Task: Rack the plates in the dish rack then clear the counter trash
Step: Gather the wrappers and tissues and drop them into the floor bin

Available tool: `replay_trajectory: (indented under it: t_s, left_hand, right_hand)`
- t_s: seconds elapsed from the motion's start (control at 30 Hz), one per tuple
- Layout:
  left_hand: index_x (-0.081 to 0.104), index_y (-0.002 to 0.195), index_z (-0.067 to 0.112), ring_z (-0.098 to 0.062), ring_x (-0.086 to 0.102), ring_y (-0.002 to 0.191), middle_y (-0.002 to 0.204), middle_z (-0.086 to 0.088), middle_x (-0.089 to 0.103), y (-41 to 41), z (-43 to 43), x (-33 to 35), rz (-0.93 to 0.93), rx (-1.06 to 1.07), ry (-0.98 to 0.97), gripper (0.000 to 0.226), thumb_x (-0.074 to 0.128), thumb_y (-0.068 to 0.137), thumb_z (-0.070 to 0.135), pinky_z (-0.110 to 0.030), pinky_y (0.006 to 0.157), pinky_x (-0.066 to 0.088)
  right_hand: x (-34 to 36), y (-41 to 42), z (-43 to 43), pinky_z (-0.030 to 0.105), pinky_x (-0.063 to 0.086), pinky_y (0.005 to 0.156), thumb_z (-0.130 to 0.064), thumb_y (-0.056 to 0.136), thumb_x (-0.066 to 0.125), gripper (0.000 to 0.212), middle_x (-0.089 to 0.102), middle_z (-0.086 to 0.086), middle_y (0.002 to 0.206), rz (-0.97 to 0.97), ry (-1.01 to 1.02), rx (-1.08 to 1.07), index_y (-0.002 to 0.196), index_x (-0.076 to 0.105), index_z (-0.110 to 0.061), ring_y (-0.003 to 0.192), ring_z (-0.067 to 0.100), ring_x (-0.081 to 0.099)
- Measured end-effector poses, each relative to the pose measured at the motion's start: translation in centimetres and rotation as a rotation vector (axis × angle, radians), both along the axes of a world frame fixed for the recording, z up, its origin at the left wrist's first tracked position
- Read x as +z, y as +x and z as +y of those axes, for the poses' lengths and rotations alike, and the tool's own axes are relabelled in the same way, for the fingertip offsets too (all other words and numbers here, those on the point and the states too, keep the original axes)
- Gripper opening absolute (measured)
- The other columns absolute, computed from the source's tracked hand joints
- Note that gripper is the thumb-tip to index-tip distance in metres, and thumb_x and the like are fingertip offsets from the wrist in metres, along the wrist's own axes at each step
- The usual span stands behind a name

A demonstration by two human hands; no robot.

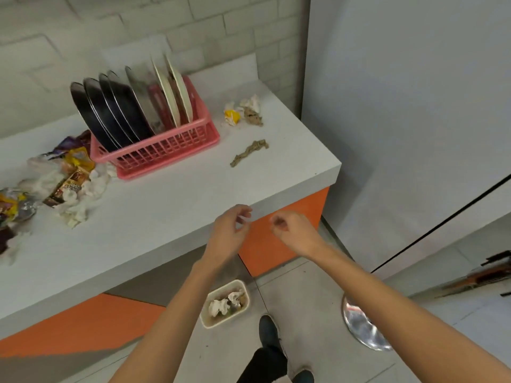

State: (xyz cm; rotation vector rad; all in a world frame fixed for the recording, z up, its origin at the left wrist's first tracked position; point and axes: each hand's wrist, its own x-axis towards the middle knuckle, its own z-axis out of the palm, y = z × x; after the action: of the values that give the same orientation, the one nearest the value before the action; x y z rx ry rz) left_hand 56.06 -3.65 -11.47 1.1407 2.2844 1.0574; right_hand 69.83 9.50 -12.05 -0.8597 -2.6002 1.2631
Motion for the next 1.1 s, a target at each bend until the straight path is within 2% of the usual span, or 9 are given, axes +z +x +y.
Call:
replay_trajectory:
  t_s: [0.1, 0.3, 0.43, 0.5, 0.63, 0.77, 0.97, 1.03, 1.1]
  left_hand:
    - [0.061, 0.113, 0.025, -0.002, 0.061, 0.091, 0.103, 0.014, 0.064, -1.7, 1.3, 1.1, 0.019, 0.046, 0.028, 0.026, 0.056, 0.091, 0.014, -0.009, 0.066, 0.045]
    - [0.056, 0.115, 0.028, -0.001, 0.06, 0.095, 0.105, 0.016, 0.063, -6.4, 5.1, 0.5, 0.037, 0.098, 0.067, 0.028, 0.059, 0.091, 0.015, -0.023, 0.077, 0.05]
    - [0.06, 0.113, 0.029, -0.004, 0.059, 0.092, 0.1, 0.018, 0.064, -10.0, 9.0, -0.3, 0.058, 0.124, 0.184, 0.029, 0.061, 0.09, 0.011, -0.012, 0.07, 0.041]
    - [0.062, 0.116, 0.029, -0.003, 0.057, 0.094, 0.106, 0.018, 0.063, -11.8, 11.3, -1.0, 0.091, 0.084, 0.188, 0.032, 0.065, 0.088, 0.014, -0.017, 0.08, 0.043]
    - [0.061, 0.123, 0.034, -0.008, 0.05, 0.114, 0.127, 0.016, 0.056, -15.7, 16.1, -2.8, 0.263, -0.037, 0.124, 0.041, 0.061, 0.083, 0.041, -0.031, 0.096, 0.043]
    - [0.051, 0.135, 0.04, -0.011, 0.035, 0.134, 0.148, 0.011, 0.041, -18.5, 20.2, -4.5, 0.308, -0.182, -0.028, 0.053, 0.057, 0.084, 0.051, -0.035, 0.104, 0.034]
    - [0.055, 0.127, 0.044, -0.004, 0.045, 0.109, 0.117, 0.016, 0.048, -19.0, 21.6, -7.3, 0.319, -0.241, -0.022, 0.04, 0.061, 0.089, 0.034, -0.027, 0.092, 0.035]
    - [0.061, 0.117, 0.04, -0.002, 0.045, 0.099, 0.106, 0.016, 0.049, -18.6, 21.6, -7.8, 0.314, -0.196, 0.017, 0.027, 0.059, 0.091, 0.034, -0.024, 0.084, 0.035]
    - [0.064, 0.099, 0.031, -0.002, 0.048, 0.087, 0.095, 0.017, 0.049, -18.5, 21.8, -7.9, 0.318, -0.144, 0.034, 0.011, 0.055, 0.094, 0.036, -0.023, 0.076, 0.035]
  right_hand:
    - [1.4, -1.9, 1.8, 0.027, 0.046, 0.085, -0.019, 0.093, 0.055, 0.022, 0.063, 0.002, 0.112, 0.013, 0.006, 0.022, 0.112, 0.065, -0.013, 0.101, 0.017, 0.059]
    - [2.2, -4.9, 7.7, 0.022, 0.043, 0.081, -0.022, 0.094, 0.055, 0.025, 0.059, 0.0, 0.116, -0.048, 0.058, 0.094, 0.117, 0.061, -0.017, 0.099, 0.013, 0.056]
    - [2.2, -8.2, 13.3, 0.017, 0.039, 0.076, -0.017, 0.093, 0.055, 0.023, 0.058, -0.002, 0.111, -0.085, 0.096, 0.075, 0.114, 0.062, -0.018, 0.094, 0.011, 0.056]
    - [2.4, -10.3, 15.9, 0.016, 0.04, 0.076, -0.013, 0.092, 0.054, 0.022, 0.059, -0.001, 0.11, -0.103, 0.107, 0.078, 0.112, 0.063, -0.018, 0.093, 0.012, 0.056]
    - [2.4, -15.0, 20.1, 0.01, 0.038, 0.073, -0.009, 0.092, 0.053, 0.022, 0.059, 0.002, 0.108, -0.124, 0.126, 0.099, 0.109, 0.064, -0.017, 0.09, 0.014, 0.057]
    - [2.6, -19.3, 23.7, 0.018, 0.037, 0.075, -0.006, 0.09, 0.053, 0.026, 0.058, 0.002, 0.104, -0.111, 0.163, 0.064, 0.112, 0.063, -0.016, 0.085, 0.015, 0.053]
    - [2.0, -23.6, 26.6, 0.028, 0.044, 0.087, -0.007, 0.092, 0.05, 0.042, 0.053, 0.008, 0.118, -0.168, 0.236, 0.128, 0.133, 0.05, -0.016, 0.096, 0.023, 0.055]
    - [1.6, -24.9, 27.1, 0.035, 0.047, 0.089, -0.008, 0.092, 0.049, 0.046, 0.045, 0.009, 0.126, -0.193, 0.276, 0.163, 0.138, 0.045, -0.015, 0.1, 0.028, 0.057]
    - [1.0, -26.2, 27.6, 0.037, 0.049, 0.081, -0.009, 0.093, 0.05, 0.048, 0.035, 0.008, 0.136, -0.213, 0.339, 0.205, 0.141, 0.041, -0.013, 0.09, 0.031, 0.058]
